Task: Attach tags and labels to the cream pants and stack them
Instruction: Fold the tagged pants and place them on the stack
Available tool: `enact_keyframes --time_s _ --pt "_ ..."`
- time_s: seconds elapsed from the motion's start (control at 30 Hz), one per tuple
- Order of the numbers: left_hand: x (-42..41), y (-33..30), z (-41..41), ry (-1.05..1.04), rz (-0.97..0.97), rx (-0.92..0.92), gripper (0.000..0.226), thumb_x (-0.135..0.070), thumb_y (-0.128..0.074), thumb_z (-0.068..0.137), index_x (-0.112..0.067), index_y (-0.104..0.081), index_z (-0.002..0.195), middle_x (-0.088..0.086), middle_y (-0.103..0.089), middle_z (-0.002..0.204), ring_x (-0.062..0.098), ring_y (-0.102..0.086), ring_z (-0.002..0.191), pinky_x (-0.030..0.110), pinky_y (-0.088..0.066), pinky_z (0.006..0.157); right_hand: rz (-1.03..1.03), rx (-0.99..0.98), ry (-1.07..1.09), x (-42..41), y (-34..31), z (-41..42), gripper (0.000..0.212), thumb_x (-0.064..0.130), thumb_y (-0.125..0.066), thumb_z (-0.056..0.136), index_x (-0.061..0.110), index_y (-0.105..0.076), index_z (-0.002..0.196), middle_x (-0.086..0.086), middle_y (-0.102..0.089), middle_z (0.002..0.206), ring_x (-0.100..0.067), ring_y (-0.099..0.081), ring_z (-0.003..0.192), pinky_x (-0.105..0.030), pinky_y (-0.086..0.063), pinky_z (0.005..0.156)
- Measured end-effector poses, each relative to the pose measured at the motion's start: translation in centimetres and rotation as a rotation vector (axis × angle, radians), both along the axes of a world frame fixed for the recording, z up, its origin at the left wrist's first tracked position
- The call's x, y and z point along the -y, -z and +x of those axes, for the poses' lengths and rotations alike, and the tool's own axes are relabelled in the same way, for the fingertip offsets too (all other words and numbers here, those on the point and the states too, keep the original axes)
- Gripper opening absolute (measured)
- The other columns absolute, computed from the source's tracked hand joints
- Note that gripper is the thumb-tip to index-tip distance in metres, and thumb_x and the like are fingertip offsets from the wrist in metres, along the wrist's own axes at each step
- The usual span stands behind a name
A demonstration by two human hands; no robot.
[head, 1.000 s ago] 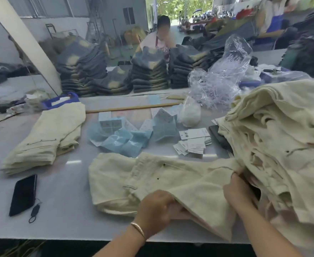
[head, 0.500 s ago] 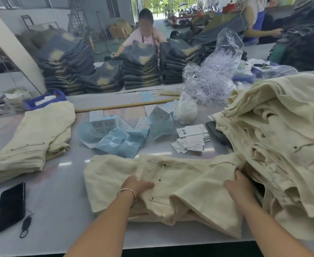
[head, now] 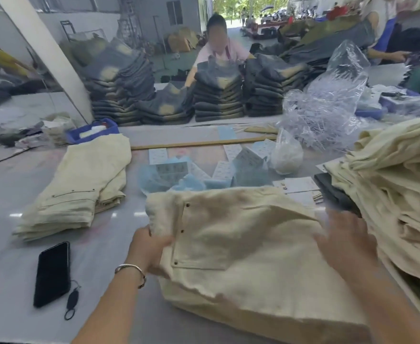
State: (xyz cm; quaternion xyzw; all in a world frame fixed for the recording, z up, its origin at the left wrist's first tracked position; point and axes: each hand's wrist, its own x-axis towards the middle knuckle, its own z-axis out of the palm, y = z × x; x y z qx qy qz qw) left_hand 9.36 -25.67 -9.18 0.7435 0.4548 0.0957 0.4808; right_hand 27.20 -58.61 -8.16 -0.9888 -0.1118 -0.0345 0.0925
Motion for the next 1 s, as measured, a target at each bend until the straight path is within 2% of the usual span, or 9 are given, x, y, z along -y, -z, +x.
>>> enact_keyframes --time_s 0.1,0.2,0.33,0.4,0.5,0.6,0.8,0.9,1.0 --pt "-0.7 3.4 -1.1 0.018 -0.068 -0.265 0.071 -0.043 -0.066 0.045 -0.012 -0.068 0.110 0.012 -0.065 0.111 0.034 -0.061 0.106 0.036 -0.049 0.091 -0.091 0.009 -0.197 -5.4 2.5 -2.3 0.064 0.055 -0.044 0.093 0.032 -0.022 0.149 0.003 -0.017 0.158 -0.022 -0.013 0.145 -0.042 -0.018 0.114" --pt "-1.3 4.8 -1.1 -0.081 -0.220 -0.067 0.069 -0.030 -0.075 0.047 -0.005 -0.069 0.111 0.016 -0.069 0.108 0.030 -0.065 0.096 0.037 -0.052 0.088 -0.166 -0.199 -0.265 -7.8 6.7 -2.7 0.064 0.058 -0.034 0.096 0.033 -0.012 0.151 0.005 -0.005 0.161 -0.020 -0.004 0.148 -0.045 -0.005 0.118" --pt "-1.0 4.0 -0.9 -0.144 -0.644 0.223 0.038 0.005 -0.068 0.069 0.009 -0.066 0.107 0.027 -0.068 0.103 0.042 -0.065 0.094 0.048 -0.053 0.083 -0.329 -0.249 -0.246 -7.4 9.8 -3.5 0.059 0.059 -0.031 0.095 0.036 -0.018 0.149 0.002 -0.010 0.160 -0.022 -0.019 0.145 -0.040 -0.017 0.116" --pt "-0.9 3.6 -0.8 -0.070 -0.469 0.231 0.030 -0.002 -0.070 0.058 0.002 -0.068 0.087 0.021 -0.067 0.087 0.034 -0.063 0.084 0.035 -0.049 0.070 -0.084 -0.173 -0.224 -8.7 8.6 -3.6 0.033 0.048 -0.046 0.094 0.036 -0.050 0.124 0.003 -0.046 0.139 -0.021 -0.045 0.126 -0.032 -0.037 0.101" --pt "0.8 2.9 -1.2 0.202 0.386 -0.145 0.032 -0.023 -0.065 0.074 -0.018 -0.060 0.105 0.011 -0.058 0.106 0.034 -0.060 0.093 0.031 -0.043 0.068 0.728 -0.326 -0.182 -12.6 5.2 -5.5 0.015 0.026 -0.068 0.088 0.026 -0.060 0.074 0.003 -0.064 0.072 -0.022 -0.062 0.074 -0.026 -0.044 0.064" --pt "3.1 3.6 -1.3 0.389 0.827 -0.222 0.057 -0.027 -0.058 0.077 -0.034 -0.045 0.132 0.009 -0.025 0.147 0.028 -0.037 0.128 0.033 -0.043 0.095 0.951 -0.733 -0.211 -17.7 3.1 -8.6 0.029 0.042 -0.073 0.082 0.018 -0.060 0.091 -0.007 -0.070 0.074 -0.020 -0.066 0.063 -0.028 -0.049 0.050" --pt "3.7 6.2 -3.0 0.533 0.698 0.307 0.033 -0.053 -0.064 0.075 -0.035 -0.072 0.101 -0.001 -0.037 0.146 0.018 -0.032 0.136 0.032 -0.028 0.111 0.936 -0.665 -0.052 -20.7 5.1 -9.4 0.015 -0.001 -0.051 0.081 0.010 -0.057 0.072 -0.003 -0.059 0.070 -0.020 -0.055 0.070 -0.034 -0.047 0.064" --pt "3.3 6.6 -3.6 0.379 0.406 0.337 0.032 -0.062 -0.057 0.077 -0.034 -0.072 0.084 -0.021 -0.038 0.135 0.009 -0.038 0.130 0.029 -0.033 0.107 1.095 -0.760 -0.004 -19.7 5.2 -8.6 0.019 0.001 -0.049 0.085 0.009 -0.062 0.075 0.001 -0.057 0.067 -0.012 -0.050 0.064 -0.024 -0.041 0.058" --pt "2.5 6.3 -2.3 0.298 0.374 0.296 0.032 -0.053 -0.069 0.075 -0.026 -0.065 0.093 -0.011 -0.049 0.122 0.008 -0.053 0.109 0.030 -0.048 0.091 1.188 -0.814 0.027 -19.1 5.1 -7.3 0.030 0.001 -0.049 0.089 0.016 -0.068 0.073 -0.004 -0.063 0.071 -0.015 -0.056 0.065 -0.030 -0.044 0.063"
